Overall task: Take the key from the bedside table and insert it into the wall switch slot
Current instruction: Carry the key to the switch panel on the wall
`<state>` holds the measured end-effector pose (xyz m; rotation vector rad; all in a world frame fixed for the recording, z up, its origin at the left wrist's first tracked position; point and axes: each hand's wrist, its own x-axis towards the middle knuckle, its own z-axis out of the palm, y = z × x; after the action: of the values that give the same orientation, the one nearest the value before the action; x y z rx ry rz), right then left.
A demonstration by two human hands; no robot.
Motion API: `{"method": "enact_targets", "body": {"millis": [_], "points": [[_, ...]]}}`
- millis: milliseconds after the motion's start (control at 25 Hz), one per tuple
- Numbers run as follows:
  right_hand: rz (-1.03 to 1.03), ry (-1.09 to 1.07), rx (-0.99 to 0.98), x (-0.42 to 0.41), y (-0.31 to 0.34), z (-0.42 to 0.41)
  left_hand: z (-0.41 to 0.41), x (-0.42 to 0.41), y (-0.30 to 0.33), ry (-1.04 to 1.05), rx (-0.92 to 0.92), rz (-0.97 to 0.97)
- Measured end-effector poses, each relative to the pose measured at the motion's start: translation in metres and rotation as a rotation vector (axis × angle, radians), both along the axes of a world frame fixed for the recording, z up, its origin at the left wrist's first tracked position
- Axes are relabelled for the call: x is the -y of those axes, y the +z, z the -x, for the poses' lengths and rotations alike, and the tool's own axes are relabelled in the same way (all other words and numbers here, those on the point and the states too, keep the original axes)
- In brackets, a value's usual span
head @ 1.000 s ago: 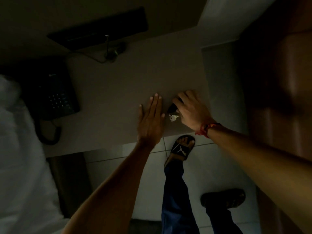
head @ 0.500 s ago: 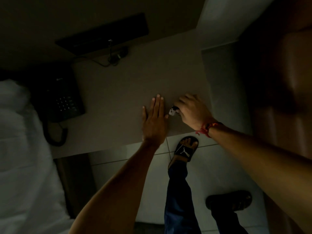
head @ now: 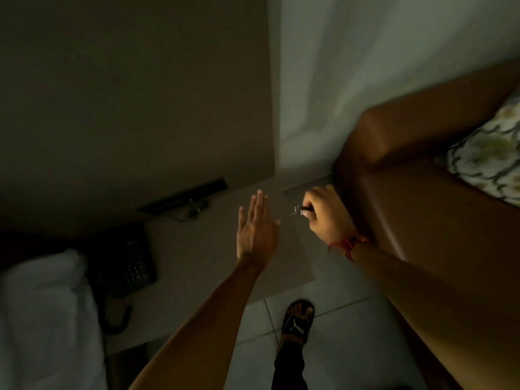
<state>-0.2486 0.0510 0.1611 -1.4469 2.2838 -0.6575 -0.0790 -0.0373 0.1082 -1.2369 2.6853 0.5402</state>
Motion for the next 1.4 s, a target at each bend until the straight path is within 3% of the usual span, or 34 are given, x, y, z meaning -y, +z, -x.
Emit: {"method": "enact_targets", "body": {"millis": [280, 560, 920, 1400], "points": [[0.2, -0.327, 0.147, -0.037, 0.206, 0.103, 0.139, 0.009, 0.198, -0.241, -0.159, 0.158], [0.407, -0.541, -0.082, -0.154, 0.423, 0.192, 0.286, -0.062, 0.428, -0.525, -0.423, 0.308], [0.508, -0.818, -0.413, -0.419, 0.619, 0.22, 0.373, -0.303, 0.635, -0.904, -0.732, 0.381], [0.531, -1.108, -0.674, -0.77, 0.736, 0.19, 0.412, -0.644, 0.758, -1.211, -0.996, 0.439]]}}
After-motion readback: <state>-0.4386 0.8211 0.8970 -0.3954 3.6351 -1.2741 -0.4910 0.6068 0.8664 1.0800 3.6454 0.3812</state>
